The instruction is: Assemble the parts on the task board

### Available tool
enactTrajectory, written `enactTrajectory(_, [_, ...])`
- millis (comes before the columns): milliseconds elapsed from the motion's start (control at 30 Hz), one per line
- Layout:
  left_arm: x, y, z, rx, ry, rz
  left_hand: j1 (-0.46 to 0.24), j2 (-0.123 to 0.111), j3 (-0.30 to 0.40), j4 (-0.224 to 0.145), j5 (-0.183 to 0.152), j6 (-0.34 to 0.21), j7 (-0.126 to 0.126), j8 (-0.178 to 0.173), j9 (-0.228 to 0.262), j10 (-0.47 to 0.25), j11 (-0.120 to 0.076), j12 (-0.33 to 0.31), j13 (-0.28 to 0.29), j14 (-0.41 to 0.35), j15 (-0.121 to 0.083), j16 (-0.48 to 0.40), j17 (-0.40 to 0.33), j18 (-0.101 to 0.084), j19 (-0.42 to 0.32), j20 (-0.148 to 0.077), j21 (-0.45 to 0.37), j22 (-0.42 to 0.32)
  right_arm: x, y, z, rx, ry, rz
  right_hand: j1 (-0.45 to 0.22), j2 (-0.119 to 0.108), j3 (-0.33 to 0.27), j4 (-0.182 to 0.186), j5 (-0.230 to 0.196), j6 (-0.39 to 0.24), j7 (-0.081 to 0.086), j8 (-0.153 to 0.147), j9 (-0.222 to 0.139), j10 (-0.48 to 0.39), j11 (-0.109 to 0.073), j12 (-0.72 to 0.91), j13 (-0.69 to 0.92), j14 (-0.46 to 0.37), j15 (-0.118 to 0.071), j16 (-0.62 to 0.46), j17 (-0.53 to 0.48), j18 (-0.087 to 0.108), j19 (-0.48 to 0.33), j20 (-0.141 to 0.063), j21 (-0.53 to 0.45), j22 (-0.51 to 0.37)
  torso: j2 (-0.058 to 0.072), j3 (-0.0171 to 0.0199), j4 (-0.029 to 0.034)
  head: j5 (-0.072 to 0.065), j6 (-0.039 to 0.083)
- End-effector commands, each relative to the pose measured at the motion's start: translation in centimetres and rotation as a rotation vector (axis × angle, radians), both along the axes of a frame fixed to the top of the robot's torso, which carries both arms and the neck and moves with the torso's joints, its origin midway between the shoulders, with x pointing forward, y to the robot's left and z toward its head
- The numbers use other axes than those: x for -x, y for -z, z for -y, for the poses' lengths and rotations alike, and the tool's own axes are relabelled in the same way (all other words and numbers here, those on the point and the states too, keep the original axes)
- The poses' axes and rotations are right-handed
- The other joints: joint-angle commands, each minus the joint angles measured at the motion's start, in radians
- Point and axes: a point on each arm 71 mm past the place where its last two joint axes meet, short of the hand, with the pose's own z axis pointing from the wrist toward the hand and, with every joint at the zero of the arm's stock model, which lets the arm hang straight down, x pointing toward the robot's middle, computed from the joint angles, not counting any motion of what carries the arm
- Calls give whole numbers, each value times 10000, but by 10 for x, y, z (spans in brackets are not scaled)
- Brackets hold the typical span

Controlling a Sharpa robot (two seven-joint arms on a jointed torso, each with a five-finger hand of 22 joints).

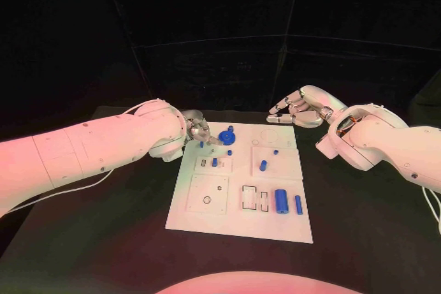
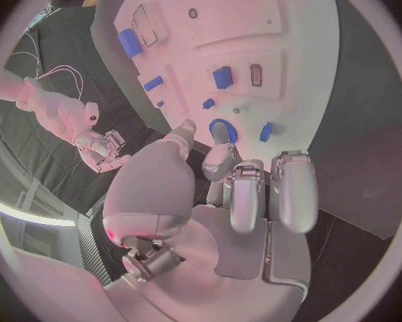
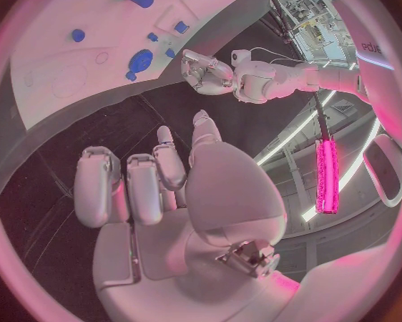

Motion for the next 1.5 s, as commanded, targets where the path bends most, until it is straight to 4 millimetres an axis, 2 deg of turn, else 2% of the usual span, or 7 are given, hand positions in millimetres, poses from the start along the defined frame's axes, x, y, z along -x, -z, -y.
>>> enactTrajectory(33, [-6, -5, -4, -254, 388, -535, 347, 133, 119, -130, 46, -182, 76, -227, -161, -94, 59, -64, -75, 1055, 93, 31, 2634, -52, 95, 44, -85, 14, 0, -1, 0, -31, -57, 5, 47, -40, -62, -4, -31, -46, -37, 50, -5, -47, -18, 1, 2, 484, -88, -36, 10, 191, -44, 13, -38, -12, 1, 7, 13, -8, 19])
enactTrajectory(133, [-19, -13, -11, -532, 314, -709, 379, 143, 104, -86, 41, -253, 191, -517, -401, -150, 161, -95, -141, 1055, 182, 31, 2634, -40, 68, 121, -142, -52, 0, -1, 0, -31, -44, 5, 73, -28, -60, -12, -16, -48, -38, 52, -6, -47, -19, 2, 3, 483, -89, -41, 3, 191, -45, 13, -40, -15, 9, 23, -7, 22, 37])
enactTrajectory(233, [-30, -14, -16, -801, 158, -859, 208, 76, -82, 48, 38, -263, 253, -680, -551, -209, 220, -136, -212, 1055, 236, 31, 2634, -27, 43, 174, -192, -111, -1, -1, -1, -33, -45, 2, 91, -20, -58, -18, -5, -49, -38, 52, -6, -47, -20, 3, 3, 483, -89, -42, 2, 191, -42, 12, -38, -11, 28, 14, -24, 64, 57])
enactTrajectory(400, [-45, -13, -19, -1425, -78, -825, -265, 9, -700, 451, 8, -85, 243, -810, -746, -222, 225, -107, -223, 1055, 254, 31, 2634, -15, 33, 214, -224, -137, -1, -1, -2, -34, -64, -4, 139, 1, -55, -34, 37, -54, -38, 54, -6, -49, -21, 2, 0, 484, -91, -41, 8, 190, -41, 11, -40, -11, 37, -1, -29, 101, 57])
enactTrajectory(667, [-59, -3, -23, -1921, -415, -924, -221, 36, -1020, 552, 6, -1, 227, -871, -842, -220, 209, -78, -209, 1055, 239, 31, 2634, -18, 43, 204, -220, -116, -2, -1, -3, -19, -60, 4, 182, 20, -54, -49, 84, -55, -39, 58, -6, -48, -22, 6, 3, 486, -92, -41, 11, 190, -38, 9, -39, -8, 98, 8, -77, 196, 97])
enactTrajectory(1333, [-62, 18, -24, -2268, -434, -1314, 9, 184, -1217, 545, 11, 68, 221, -903, -917, -257, 203, -98, -253, 1055, 234, 31, 2634, -9, 28, 197, -256, -153, -3, 0, -3, -11, -38, 25, 224, 50, -50, -61, 140, -56, -39, 61, -6, -49, -23, 7, 2, 487, -93, -42, 14, 190, -39, 8, -42, -11, 79, 8, -68, 225, 49])
enactTrajectory(1500, [-62, 20, -24, -2246, -414, -1318, 192, 294, -1275, 495, 13, 89, 223, -920, -957, -271, 207, -98, -264, 1055, 236, 31, 2634, -10, 28, 199, -259, -147, -3, 0, -2, -12, -29, 30, 226, 51, -49, -61, 142, -56, -39, 61, -6, -49, -23, 6, 2, 487, -93, -42, 13, 190, -39, 8, -42, -11, 79, 25, -59, 239, 34])
